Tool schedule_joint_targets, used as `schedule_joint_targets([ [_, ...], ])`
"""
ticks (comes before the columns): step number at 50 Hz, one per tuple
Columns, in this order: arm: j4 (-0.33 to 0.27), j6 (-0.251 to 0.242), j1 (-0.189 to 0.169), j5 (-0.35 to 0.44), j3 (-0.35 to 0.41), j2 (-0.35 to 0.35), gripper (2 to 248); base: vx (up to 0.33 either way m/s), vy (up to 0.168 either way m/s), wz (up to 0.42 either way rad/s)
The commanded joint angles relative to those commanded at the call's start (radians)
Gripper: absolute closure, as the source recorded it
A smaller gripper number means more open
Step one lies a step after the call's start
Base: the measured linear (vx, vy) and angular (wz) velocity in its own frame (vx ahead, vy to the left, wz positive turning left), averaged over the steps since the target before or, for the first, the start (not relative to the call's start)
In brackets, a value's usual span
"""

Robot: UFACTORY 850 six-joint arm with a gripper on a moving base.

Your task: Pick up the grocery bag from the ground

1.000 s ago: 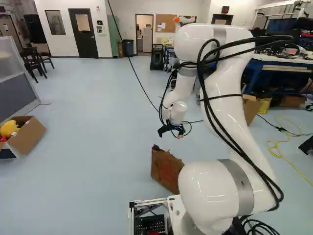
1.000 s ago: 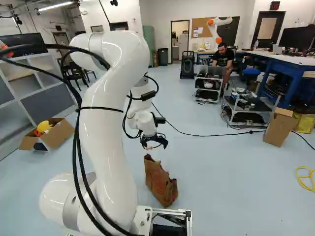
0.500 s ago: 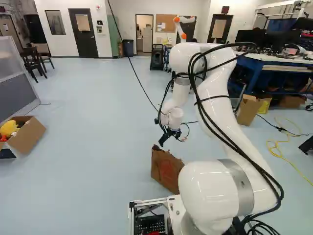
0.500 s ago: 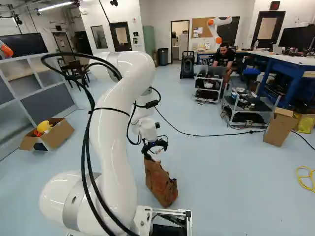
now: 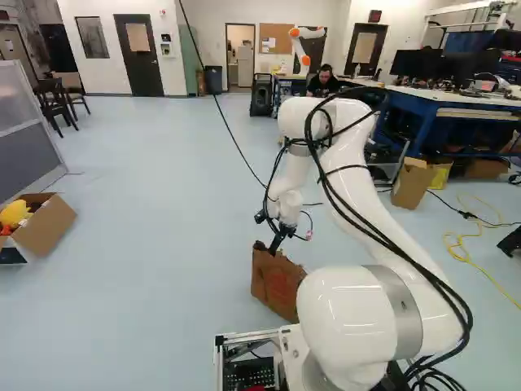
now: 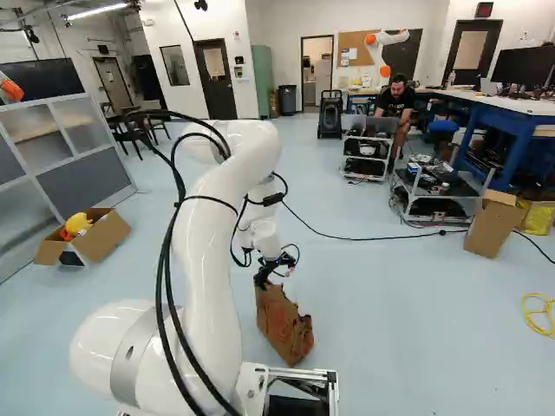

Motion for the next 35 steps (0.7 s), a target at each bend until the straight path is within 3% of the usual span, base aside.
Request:
schedule_joint_targets([
  [3, 0.0, -0.013, -0.002, 0.0, -0.016, -0.021, 3, 0.0, 0.0, 0.0],
  [9, 0.0, -0.095, -0.007, 0.0, -0.049, -0.064, 3, 0.0, 0.0, 0.0],
  [14, 0.0, -0.131, -0.011, 0.0, -0.078, -0.101, 3, 0.0, 0.0, 0.0],
  [35, 0.0, -0.148, -0.028, 0.0, -0.205, -0.252, 3, 0.0, 0.0, 0.0],
])
